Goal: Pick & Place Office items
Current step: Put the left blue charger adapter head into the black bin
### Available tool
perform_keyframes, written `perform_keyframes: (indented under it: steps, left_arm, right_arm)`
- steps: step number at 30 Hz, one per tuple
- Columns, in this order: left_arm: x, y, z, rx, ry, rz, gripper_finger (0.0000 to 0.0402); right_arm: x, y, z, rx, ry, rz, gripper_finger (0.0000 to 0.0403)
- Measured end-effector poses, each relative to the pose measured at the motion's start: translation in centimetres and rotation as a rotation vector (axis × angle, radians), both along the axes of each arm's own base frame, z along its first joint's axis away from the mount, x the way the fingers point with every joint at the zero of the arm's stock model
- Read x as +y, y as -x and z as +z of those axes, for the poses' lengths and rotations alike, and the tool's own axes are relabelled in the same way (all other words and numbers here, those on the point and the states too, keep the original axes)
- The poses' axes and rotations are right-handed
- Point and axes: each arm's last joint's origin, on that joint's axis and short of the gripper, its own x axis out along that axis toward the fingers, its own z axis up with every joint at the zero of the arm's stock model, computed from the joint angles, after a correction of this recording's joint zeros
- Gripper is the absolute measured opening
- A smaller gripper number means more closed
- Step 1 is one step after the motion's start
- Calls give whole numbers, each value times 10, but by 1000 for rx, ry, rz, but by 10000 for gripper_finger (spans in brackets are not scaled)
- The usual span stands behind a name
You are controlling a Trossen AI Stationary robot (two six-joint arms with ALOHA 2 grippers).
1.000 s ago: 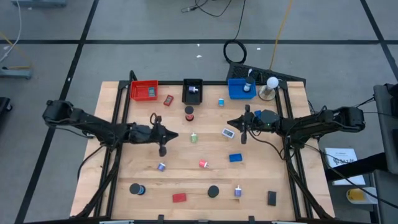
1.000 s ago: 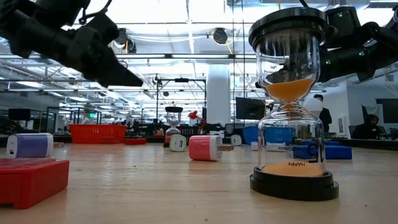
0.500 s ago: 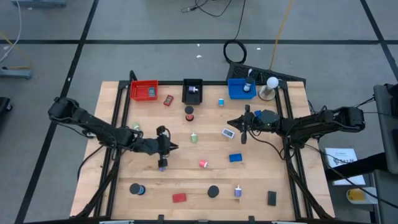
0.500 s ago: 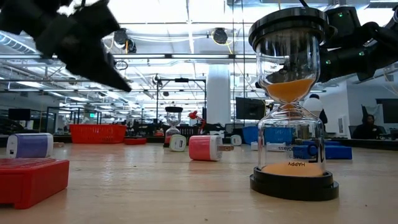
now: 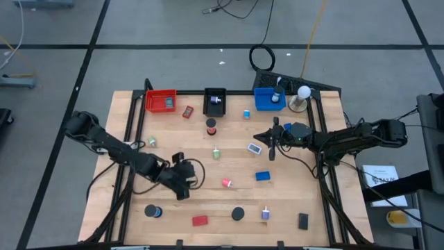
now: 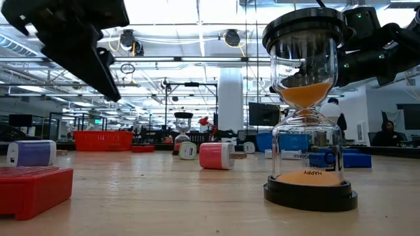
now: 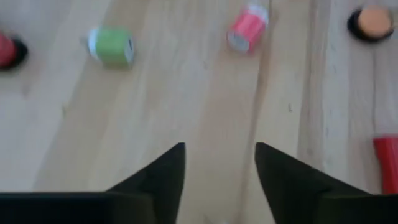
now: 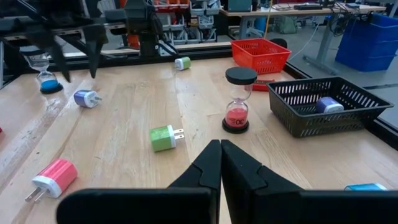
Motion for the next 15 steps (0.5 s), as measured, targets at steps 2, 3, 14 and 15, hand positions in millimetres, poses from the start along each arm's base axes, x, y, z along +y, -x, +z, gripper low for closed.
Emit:
perform_keyframes:
  steps: [2,3,14,15]
  left_arm:
    - [-5,3,0,52,23,24,221]
    - [-8,4,1,74,35,41,234]
    - [-20,10,-17,237,246,321,339]
    - [-20,10,-19,248,247,333,344]
  right_arm:
    - [0,0,0,-1,0,0,4]
    - [0,0,0,0,0,0,4]
    - [0,0,0,0,0,0,4]
    - [0,0,0,0,0,0,4]
